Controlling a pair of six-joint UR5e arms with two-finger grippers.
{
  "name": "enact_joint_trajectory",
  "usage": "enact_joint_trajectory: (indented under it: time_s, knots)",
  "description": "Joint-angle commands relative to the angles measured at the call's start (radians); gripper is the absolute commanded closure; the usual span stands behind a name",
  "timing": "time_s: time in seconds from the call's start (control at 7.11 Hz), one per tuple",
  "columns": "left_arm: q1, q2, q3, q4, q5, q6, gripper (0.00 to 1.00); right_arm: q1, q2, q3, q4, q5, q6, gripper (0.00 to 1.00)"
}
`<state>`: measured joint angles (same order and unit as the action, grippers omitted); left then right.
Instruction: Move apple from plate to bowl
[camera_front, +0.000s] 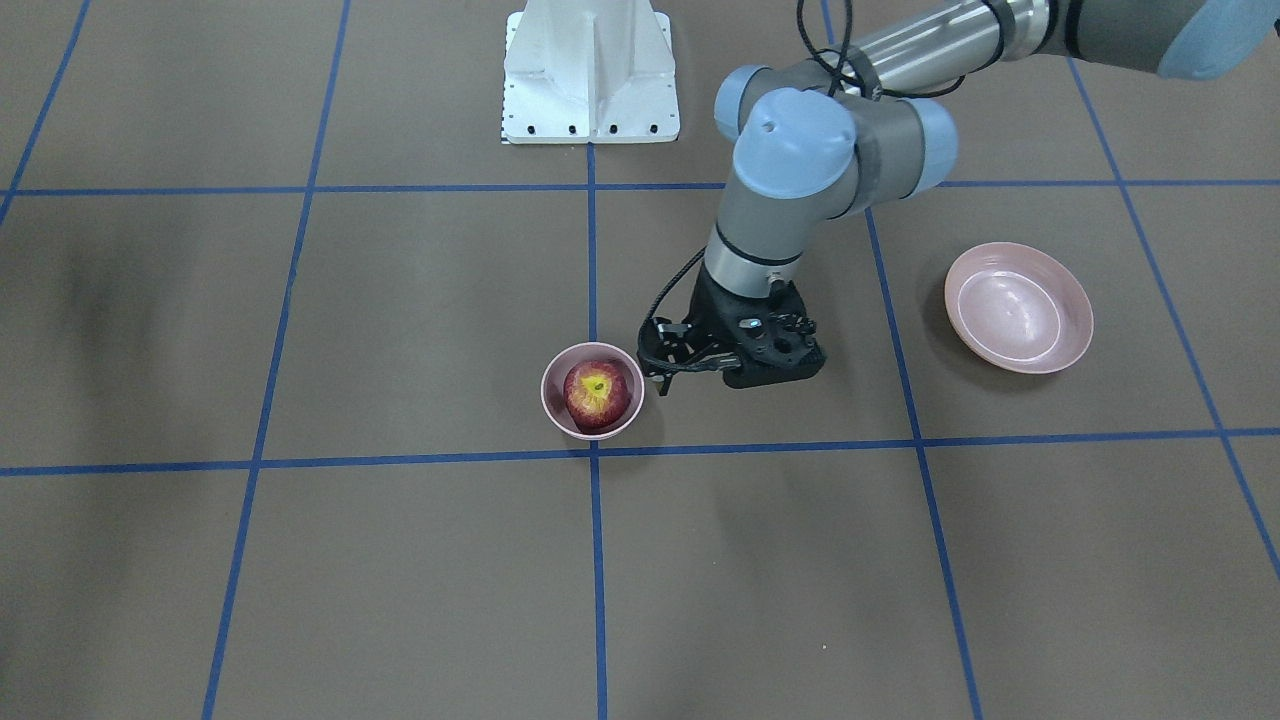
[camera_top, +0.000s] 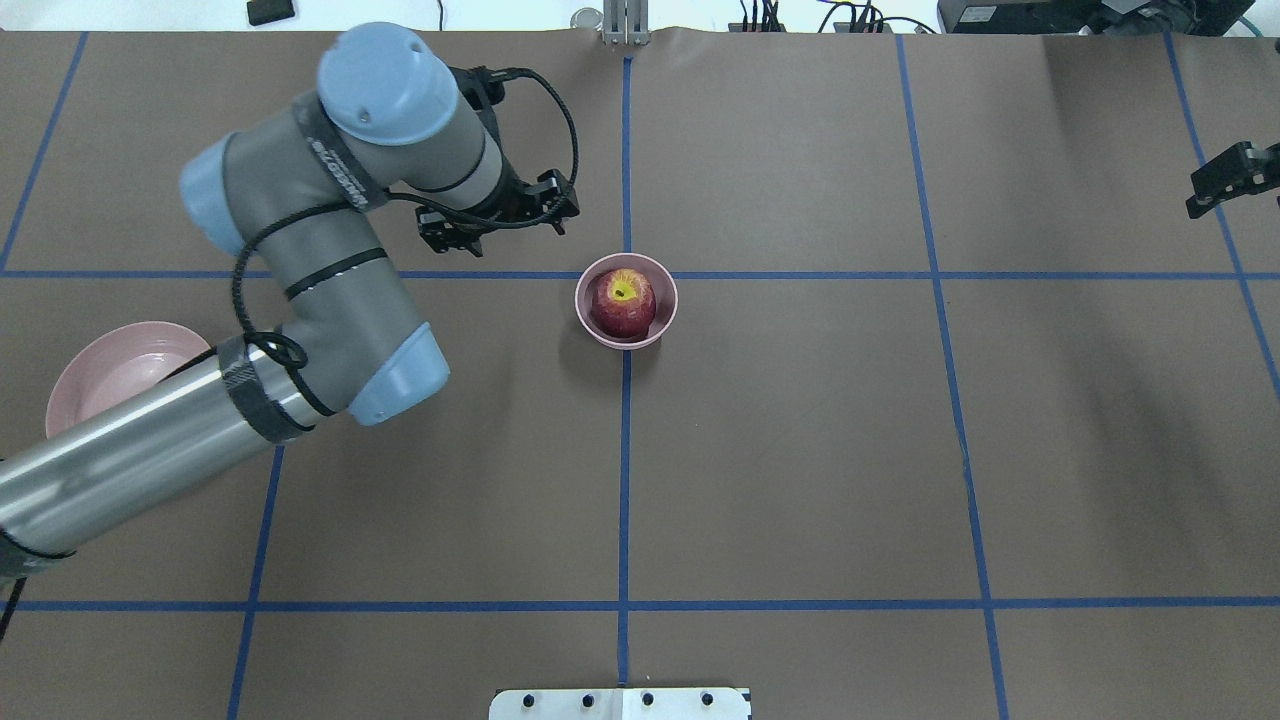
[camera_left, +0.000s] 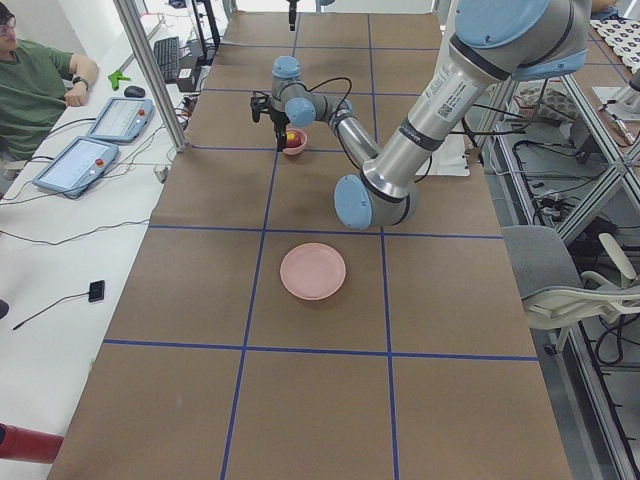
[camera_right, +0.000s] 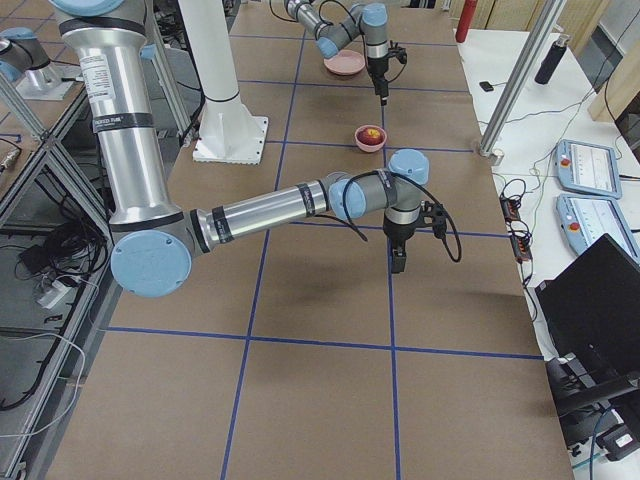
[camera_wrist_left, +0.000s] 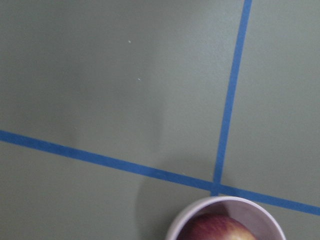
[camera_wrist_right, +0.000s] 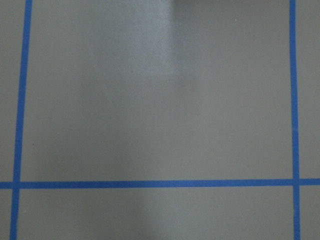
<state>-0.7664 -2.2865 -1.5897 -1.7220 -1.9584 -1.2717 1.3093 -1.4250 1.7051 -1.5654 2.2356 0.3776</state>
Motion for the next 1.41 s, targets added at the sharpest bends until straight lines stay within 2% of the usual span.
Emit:
enact_joint_trajectory:
  time_s: [0.0,0.14,0.28,0.42,0.7,0.84,1.27]
  knots:
    - [-0.226,0.135,-0.119,0.096,-0.145,0.313,0.01,0.04,-0.044,0.004,-0.047,0.07,-0.066,0.0]
    - [-0.346,0.232,-0.112,0.093,-0.211,0.419,0.01,0.065,-0.082,0.004,-0.047,0.074,-0.122,0.0]
    - [-0.487,0.293,-0.077,0.093,-0.258,0.636,0.01,0.106,-0.11,-0.002,-0.05,0.076,-0.187,0.0]
    - [-0.592,0.333,-0.019,0.09,-0.372,0.904,0.01,0.141,-0.126,-0.004,-0.051,0.087,-0.196,0.0]
    - [-0.75,0.447,0.115,0.078,-0.395,1.194,0.01,0.191,-0.172,-0.007,-0.048,0.11,-0.197,0.0]
    - [-0.77,0.485,0.158,0.062,-0.393,1.276,0.01,0.215,-0.175,-0.007,-0.051,0.127,-0.197,0.0]
    - [-0.792,0.562,0.186,0.056,-0.382,1.279,0.01,0.217,-0.19,-0.007,-0.032,0.102,-0.195,0.0]
